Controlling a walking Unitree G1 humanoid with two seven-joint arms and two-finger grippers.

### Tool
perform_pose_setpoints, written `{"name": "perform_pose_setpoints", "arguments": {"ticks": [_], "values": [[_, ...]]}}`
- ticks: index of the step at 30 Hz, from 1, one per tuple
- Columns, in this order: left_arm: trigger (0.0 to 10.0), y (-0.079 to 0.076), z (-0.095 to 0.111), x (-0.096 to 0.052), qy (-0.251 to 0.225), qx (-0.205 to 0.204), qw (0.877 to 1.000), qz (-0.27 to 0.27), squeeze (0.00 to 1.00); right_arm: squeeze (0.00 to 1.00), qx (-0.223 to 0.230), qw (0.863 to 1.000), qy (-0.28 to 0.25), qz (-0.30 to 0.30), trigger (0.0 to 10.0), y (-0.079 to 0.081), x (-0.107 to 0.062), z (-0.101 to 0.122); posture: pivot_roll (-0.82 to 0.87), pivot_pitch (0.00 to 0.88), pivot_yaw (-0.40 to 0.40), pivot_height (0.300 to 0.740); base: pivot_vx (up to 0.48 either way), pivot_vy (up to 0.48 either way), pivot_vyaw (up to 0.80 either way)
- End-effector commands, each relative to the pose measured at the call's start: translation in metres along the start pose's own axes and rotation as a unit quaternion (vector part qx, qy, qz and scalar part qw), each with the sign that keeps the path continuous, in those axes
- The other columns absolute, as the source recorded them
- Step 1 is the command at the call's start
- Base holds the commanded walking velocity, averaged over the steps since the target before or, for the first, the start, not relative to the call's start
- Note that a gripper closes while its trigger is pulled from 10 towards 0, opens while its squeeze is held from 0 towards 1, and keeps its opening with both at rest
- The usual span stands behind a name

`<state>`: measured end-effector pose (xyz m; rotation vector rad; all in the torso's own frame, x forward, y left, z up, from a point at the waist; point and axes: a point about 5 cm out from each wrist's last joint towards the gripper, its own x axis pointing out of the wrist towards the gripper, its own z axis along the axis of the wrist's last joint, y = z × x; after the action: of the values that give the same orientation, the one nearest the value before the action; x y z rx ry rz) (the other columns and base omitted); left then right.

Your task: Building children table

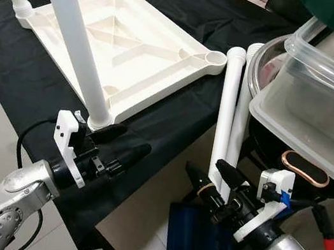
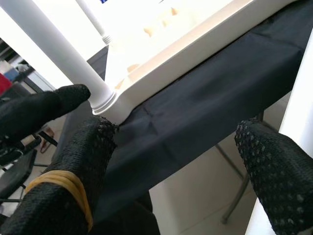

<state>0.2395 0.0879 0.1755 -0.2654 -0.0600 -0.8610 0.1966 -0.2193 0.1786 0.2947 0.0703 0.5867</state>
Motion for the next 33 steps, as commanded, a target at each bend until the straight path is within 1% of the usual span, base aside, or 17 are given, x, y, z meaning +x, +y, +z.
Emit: {"name": "perform_pose_setpoints", "arguments": {"ticks": [1,5,7,13,22,26,27,28,29,30,31,33], "values": [[10.0,0.003,-0.004,-0.002,0.012,-0.008,1.0,0.008,0.0,0.0,0.0,1.0,0.007,0.001,10.0,0.001,0.002,-0.001,-0.13,0.19,0.043,0.74,0.0,0.0,0.0],[10.0,-0.002,-0.004,-0.003,0.018,-0.006,1.0,-0.009,0.0,0.0,0.003,1.0,-0.002,0.018,10.0,0.005,0.007,0.002,-0.13,0.187,0.044,0.74,0.0,0.0,0.0],[10.0,-0.004,-0.003,-0.002,0.023,0.008,1.0,-0.017,0.0,0.0,-0.004,1.0,0.006,0.03,10.0,0.009,0.009,0.002,-0.13,0.185,0.044,0.74,0.0,0.48,0.0],[10.0,-0.004,-0.003,-0.002,0.025,0.01,0.999,-0.02,0.0,0.0,-0.006,0.999,0.009,0.032,10.0,0.009,0.009,0.001,-0.13,0.183,0.043,0.74,0.0,0.477,0.0],[10.0,-0.006,-0.002,-0.002,0.025,0.012,0.999,-0.025,0.0,0.0,-0.014,0.999,0.02,0.02,10.0,0.006,0.01,-0.002,-0.13,0.179,0.043,0.74,0.0,0.476,0.0],[10.0,-0.007,-0.002,-0.001,0.025,0.012,0.999,-0.029,0.0,0.0,-0.026,0.999,0.021,0.0,10.0,0.002,0.011,-0.001,-0.13,0.177,0.042,0.74,0.0,0.476,0.0],[10.0,-0.008,-0.002,0.0,0.025,0.012,0.999,-0.029,0.0,0.0,-0.036,0.999,0.023,-0.015,10.0,-0.002,0.012,-0.001,-0.13,0.173,0.042,0.74,0.0,0.476,0.0],[10.0,-0.007,-0.002,0.0,0.022,0.015,0.999,-0.024,0.0,0.0,-0.04,0.998,0.021,-0.034,10.0,-0.006,0.013,0.0,-0.13,0.173,0.042,0.74,0.0,0.0,0.0],[10.0,-0.007,-0.002,0.0,0.022,0.015,0.999,-0.024,0.0,0.0,-0.04,0.998,0.021,-0.034,10.0,-0.006,0.013,0.0,-0.13,0.173,0.042,0.74,0.0,0.0,0.0],[10.0,-0.006,-0.002,0.001,0.02,0.017,0.999,-0.02,0.0,0.0,-0.042,0.998,0.02,-0.046,10.0,-0.009,0.013,0.0,-0.13,0.171,0.041,0.74,0.0,0.0,0.0],[10.0,-0.005,-0.002,0.001,0.019,0.019,0.999,-0.017,0.0,0.0,-0.053,0.997,0.021,-0.055,10.0,-0.012,0.014,0.002,-0.13,0.169,0.041,0.74,0.0,0.0,0.0],[10.0,-0.004,-0.002,0.001,0.018,0.021,0.999,-0.016,0.0,0.0,-0.06,0.996,0.021,-0.06,10.0,-0.013,0.014,0.002,-0.13,0.169,0.041,0.74,0.0,0.0,-0.4]]}}
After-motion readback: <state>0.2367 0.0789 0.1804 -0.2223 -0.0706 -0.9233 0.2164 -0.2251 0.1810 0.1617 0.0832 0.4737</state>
